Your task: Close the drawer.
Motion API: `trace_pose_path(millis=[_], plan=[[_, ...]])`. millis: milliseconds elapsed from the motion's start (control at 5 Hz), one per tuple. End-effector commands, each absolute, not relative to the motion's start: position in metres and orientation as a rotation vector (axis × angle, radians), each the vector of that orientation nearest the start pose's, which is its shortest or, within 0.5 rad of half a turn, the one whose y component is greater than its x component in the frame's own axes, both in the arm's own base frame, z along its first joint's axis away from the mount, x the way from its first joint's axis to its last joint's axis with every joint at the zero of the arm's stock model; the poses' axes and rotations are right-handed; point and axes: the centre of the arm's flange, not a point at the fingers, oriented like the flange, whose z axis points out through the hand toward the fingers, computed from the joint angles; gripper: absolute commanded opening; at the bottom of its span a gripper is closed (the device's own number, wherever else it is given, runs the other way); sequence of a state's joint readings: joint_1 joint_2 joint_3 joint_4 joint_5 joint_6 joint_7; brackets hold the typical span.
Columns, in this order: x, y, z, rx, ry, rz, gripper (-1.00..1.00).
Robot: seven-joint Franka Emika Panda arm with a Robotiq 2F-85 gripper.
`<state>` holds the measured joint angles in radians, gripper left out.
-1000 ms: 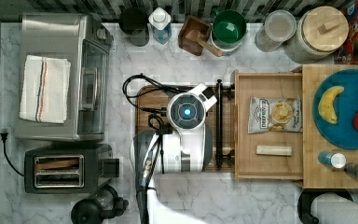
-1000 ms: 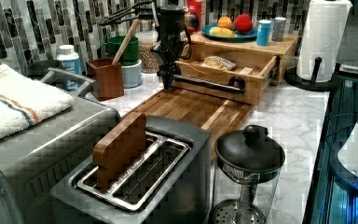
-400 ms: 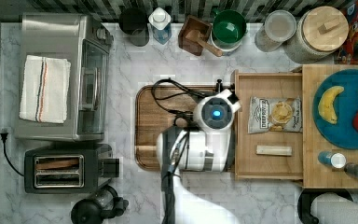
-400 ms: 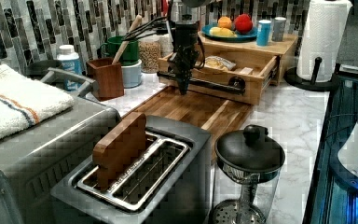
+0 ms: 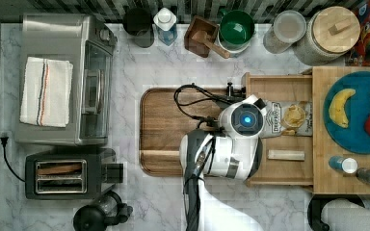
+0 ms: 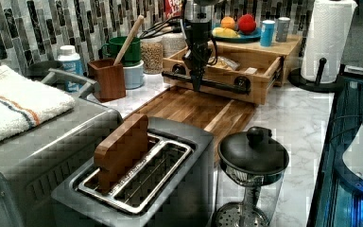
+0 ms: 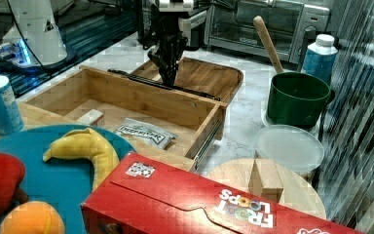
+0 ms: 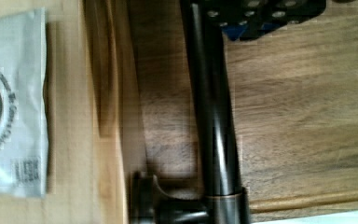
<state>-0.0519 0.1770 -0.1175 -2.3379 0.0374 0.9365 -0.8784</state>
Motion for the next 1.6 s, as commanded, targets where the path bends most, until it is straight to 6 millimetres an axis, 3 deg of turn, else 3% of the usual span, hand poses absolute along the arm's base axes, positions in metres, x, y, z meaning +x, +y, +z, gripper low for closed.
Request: trace_pose_path(millis=[200, 400, 600, 1000, 1200, 1400, 1600], plan=[[0.533, -0.19, 0.261, -3.131, -0.145, -0.11, -1.0], [0.528, -0.24, 0.269, -3.152, -0.055, -0.137, -1.0], [0.525, -0.292, 0.289, -3.177, -0.026, -0.119, -1.0], [0.525, -0.377, 0.307, -3.216, -0.01, -0.18, -1.0], [0.524, -0.409, 0.319, -3.245, 0.005, -0.205, -1.0], [0.518, -0.419, 0.341, -3.298, 0.053, -0.196, -1.0], [0.517, -0.41, 0.35, -3.285, 0.081, -0.148, -1.0]])
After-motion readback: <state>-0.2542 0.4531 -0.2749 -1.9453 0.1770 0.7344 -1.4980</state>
